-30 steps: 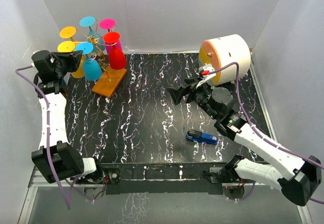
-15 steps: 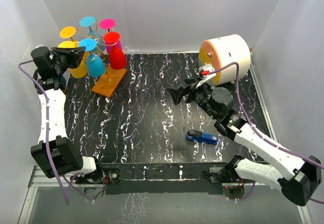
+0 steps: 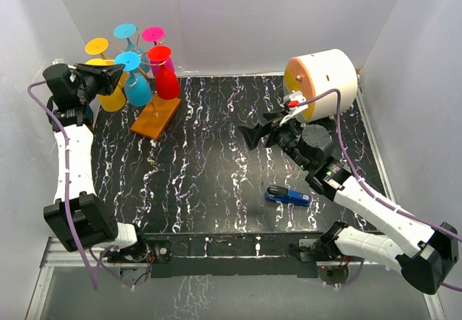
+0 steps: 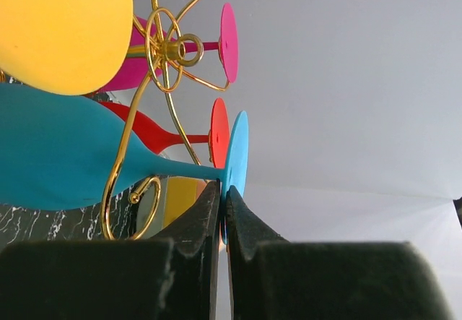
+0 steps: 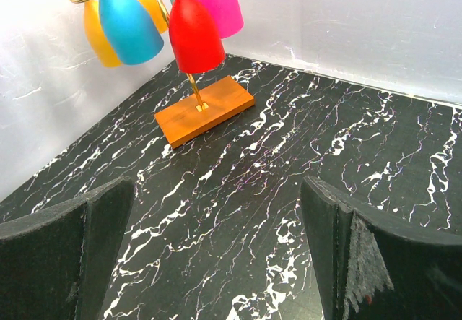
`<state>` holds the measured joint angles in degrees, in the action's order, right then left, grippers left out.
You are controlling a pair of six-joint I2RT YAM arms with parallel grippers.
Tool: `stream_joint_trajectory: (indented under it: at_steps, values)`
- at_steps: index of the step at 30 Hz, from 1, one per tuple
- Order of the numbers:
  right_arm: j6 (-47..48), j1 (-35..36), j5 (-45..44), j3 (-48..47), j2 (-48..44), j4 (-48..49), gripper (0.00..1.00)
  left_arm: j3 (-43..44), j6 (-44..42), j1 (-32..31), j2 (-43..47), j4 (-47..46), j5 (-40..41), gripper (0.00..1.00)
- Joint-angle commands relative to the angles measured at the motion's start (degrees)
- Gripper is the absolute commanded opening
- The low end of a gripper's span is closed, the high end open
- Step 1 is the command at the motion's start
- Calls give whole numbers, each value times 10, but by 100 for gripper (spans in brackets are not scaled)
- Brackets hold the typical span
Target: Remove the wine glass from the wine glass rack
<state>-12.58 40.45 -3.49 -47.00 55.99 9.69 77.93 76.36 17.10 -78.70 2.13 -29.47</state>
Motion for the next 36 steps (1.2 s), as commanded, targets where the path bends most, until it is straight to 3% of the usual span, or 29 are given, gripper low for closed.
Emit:
stream_joint_trajectory:
  at_steps: [1, 15, 28, 32, 34, 36]
  values:
    - [-4, -2, -6, -1, 1, 42, 98, 29, -11, -11, 6, -9, -41, 0]
    - [-6, -2, -3, -1, 3, 41, 98, 24, -32, -39, 0, 5, -53, 0]
    - [-41, -2, 44, -18, 30, 41, 98, -54, -33, -105, 111, -62, -114, 0]
    - [-76, -2, 75, -27, 41, 53, 98, -127, 65, -132, 154, -190, -133, 0]
    - [-110, -2, 95, -40, 50, 63, 98, -160, 146, -149, 177, -287, -116, 0]
    - [-162, -2, 109, -60, 62, 74, 98, -164, 189, -162, 192, -323, -92, 0]
